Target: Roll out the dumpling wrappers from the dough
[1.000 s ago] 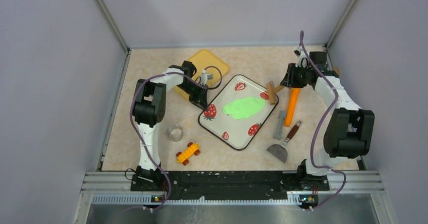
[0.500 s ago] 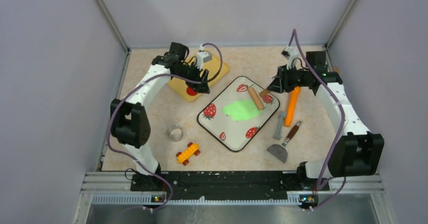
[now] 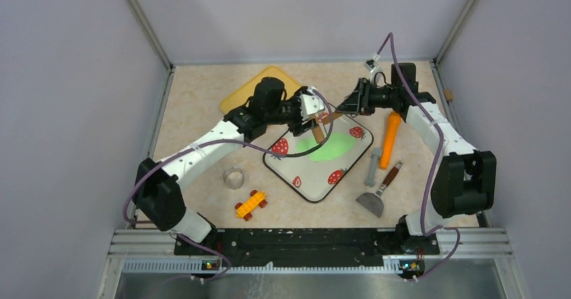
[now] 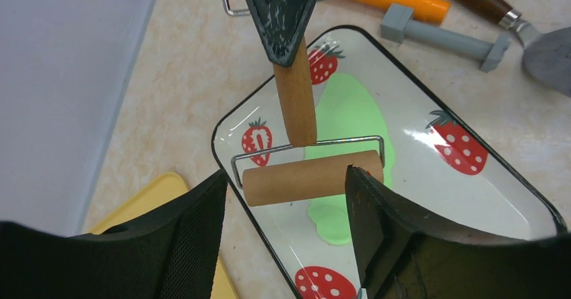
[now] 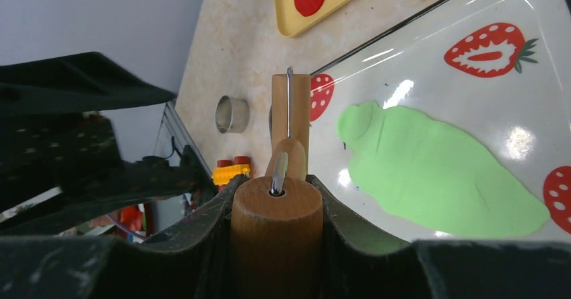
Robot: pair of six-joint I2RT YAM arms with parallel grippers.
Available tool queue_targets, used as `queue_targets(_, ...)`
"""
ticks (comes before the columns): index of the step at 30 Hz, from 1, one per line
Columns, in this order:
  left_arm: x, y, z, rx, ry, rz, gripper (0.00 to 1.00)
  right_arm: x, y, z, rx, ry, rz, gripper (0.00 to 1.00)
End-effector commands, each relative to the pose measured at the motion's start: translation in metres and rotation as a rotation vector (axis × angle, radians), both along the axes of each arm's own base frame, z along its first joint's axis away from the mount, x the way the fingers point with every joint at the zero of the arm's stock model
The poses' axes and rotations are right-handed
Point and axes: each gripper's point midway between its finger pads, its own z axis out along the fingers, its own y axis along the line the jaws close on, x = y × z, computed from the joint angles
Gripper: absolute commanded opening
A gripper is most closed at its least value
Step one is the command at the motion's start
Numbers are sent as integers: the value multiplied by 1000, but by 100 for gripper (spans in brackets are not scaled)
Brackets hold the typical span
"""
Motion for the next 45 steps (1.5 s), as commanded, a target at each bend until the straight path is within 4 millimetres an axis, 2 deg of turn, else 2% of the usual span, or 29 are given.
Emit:
queue_targets(1, 29, -13, 2, -43, -91, 79, 67, 0, 13, 53, 113, -84, 45, 0)
queue_targets(8, 38, -31, -11, -25, -45, 50, 64, -12, 17, 53, 143, -63, 60, 0)
queue_targets(13, 32, -39, -26, 7, 2, -5, 56, -17, 17, 56, 151, -64, 57, 0)
queue_targets(19, 29, -42, -41, 49, 31, -36, 35, -17, 16, 53, 151, -48, 40, 0)
queue_targets(23, 28, -40, -46, 68, 43, -37, 9, -16, 15, 45, 142, -35, 36, 0)
queue_targets(25, 28, -36, -49, 83, 61, -19, 1, -17, 13, 38, 130, -29, 42, 21)
queue_targets(27, 30, -26, -54, 110, 91, 40, 0, -16, 5, 33, 129, -21, 30, 47)
queue_targets(29, 30, -8, -63, 164, 123, 83, 0, -11, -11, 28, 123, -5, -17, 60)
queue_targets(31, 32, 17, -72, 215, 153, 138, 0, -6, -31, 24, 119, 7, -59, 64)
queue_targets(32, 33, 32, -77, 238, 173, 173, 0, -1, -48, 22, 113, 12, -101, 65)
queue_targets(35, 41, 86, -87, 283, 260, 326, 0, 5, -87, 10, 30, 4, -188, 65)
queue_targets(38, 54, 151, -90, 277, 377, 556, 0, 5, -124, -11, -141, -3, -273, 65)
queue_targets(42, 49, 226, -108, 349, 478, 821, 0, -8, -152, -34, -366, -27, -287, 68)
queue_targets(45, 45, 275, -123, 383, 500, 1007, 0, -21, -161, -47, -453, -23, -276, 69)
